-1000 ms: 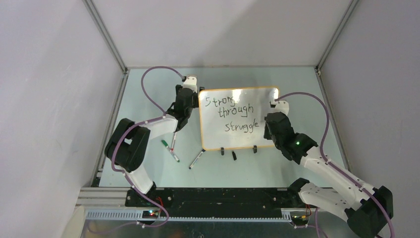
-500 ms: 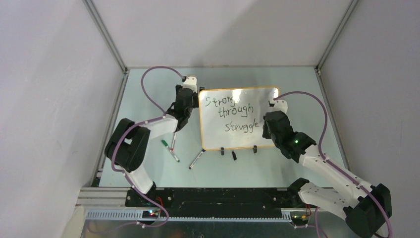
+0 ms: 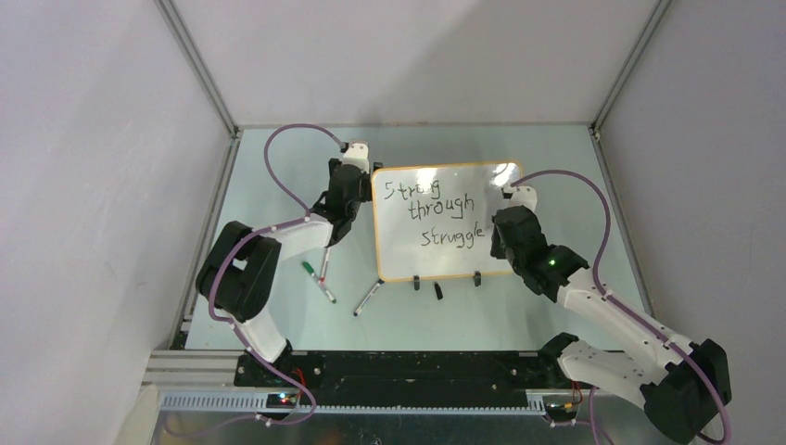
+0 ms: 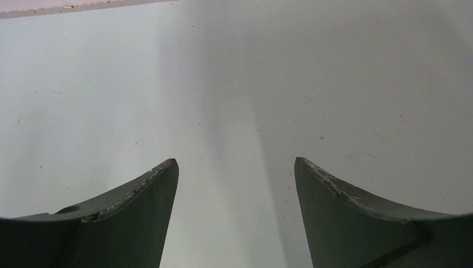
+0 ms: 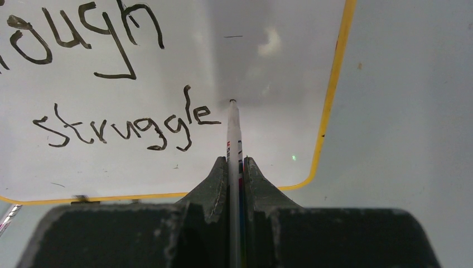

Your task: Write a sentence on the whiteboard

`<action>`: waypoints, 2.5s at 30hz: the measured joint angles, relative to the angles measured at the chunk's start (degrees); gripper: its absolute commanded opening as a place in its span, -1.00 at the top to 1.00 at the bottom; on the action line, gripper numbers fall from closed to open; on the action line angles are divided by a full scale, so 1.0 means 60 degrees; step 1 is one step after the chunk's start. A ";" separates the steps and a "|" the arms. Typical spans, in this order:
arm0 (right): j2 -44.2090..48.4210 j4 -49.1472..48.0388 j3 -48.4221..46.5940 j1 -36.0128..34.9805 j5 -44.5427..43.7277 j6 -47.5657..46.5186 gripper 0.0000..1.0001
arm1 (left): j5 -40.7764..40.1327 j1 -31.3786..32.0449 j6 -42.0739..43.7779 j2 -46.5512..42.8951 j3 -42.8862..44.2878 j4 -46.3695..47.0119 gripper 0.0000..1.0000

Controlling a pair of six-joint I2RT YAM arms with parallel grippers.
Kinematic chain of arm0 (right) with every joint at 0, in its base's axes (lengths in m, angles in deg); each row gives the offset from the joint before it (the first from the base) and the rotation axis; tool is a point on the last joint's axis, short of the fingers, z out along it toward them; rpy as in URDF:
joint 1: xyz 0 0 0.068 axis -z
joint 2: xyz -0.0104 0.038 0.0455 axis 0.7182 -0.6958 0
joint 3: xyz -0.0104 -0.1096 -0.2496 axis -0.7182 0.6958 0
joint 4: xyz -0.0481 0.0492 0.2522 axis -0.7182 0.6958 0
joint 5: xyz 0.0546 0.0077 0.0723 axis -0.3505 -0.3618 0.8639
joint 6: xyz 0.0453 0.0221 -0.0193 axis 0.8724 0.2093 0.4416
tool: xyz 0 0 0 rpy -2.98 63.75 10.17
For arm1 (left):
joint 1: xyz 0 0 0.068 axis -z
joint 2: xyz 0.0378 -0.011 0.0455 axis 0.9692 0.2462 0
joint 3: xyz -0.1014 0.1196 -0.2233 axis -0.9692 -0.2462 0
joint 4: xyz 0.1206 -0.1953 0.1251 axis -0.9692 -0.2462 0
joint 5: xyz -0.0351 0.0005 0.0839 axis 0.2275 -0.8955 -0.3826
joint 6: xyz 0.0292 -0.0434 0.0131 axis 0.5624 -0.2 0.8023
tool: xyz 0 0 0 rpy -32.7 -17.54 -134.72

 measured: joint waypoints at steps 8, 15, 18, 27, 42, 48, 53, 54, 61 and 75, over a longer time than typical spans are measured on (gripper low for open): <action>-0.0033 -0.0062 0.0000 0.0062 0.0142 -0.0095 1.00 | 0.0000 0.0000 0.0000 0.0000 0.0000 0.0000 -0.64; -0.0033 -0.0062 0.0000 0.0073 0.0335 -0.0135 1.00 | 0.0000 0.0000 0.0000 0.0000 0.0000 0.0000 -0.64; -0.0033 -0.0055 0.0000 0.0080 0.0452 -0.0131 1.00 | 0.0000 0.0000 0.0000 0.0000 0.0000 0.0000 -0.64; -0.0033 0.0058 0.0000 0.0080 0.0576 -0.0095 1.00 | 0.0000 0.0000 0.0000 0.0000 0.0000 0.0000 -0.64; 0.0055 0.0656 0.0000 0.0080 0.0280 0.0157 1.00 | 0.0000 0.0000 0.0000 0.0000 0.0000 0.0000 -0.64; 0.0055 0.0780 0.0004 0.0080 0.0248 0.0197 1.00 | 0.0000 0.0000 0.0004 0.0000 0.0000 0.0000 -0.64; 0.0055 0.0790 0.0015 0.0080 0.0335 0.0197 1.00 | 0.0000 0.0000 0.0004 0.0000 0.0000 0.0000 -0.64; 0.0051 0.0790 0.0018 0.0080 0.0368 0.0197 1.00 | 0.0000 0.0000 0.0000 0.0000 0.0000 0.0000 -0.64; 0.0000 0.0769 0.0018 -0.0004 0.0579 0.0193 1.00 | 0.0000 0.0000 0.0000 0.0000 0.0000 0.0000 -0.65; 0.1450 0.0113 0.0619 -0.0459 0.1082 0.0004 1.00 | -0.0087 0.0000 -0.0025 0.0000 -0.0025 0.0036 -0.75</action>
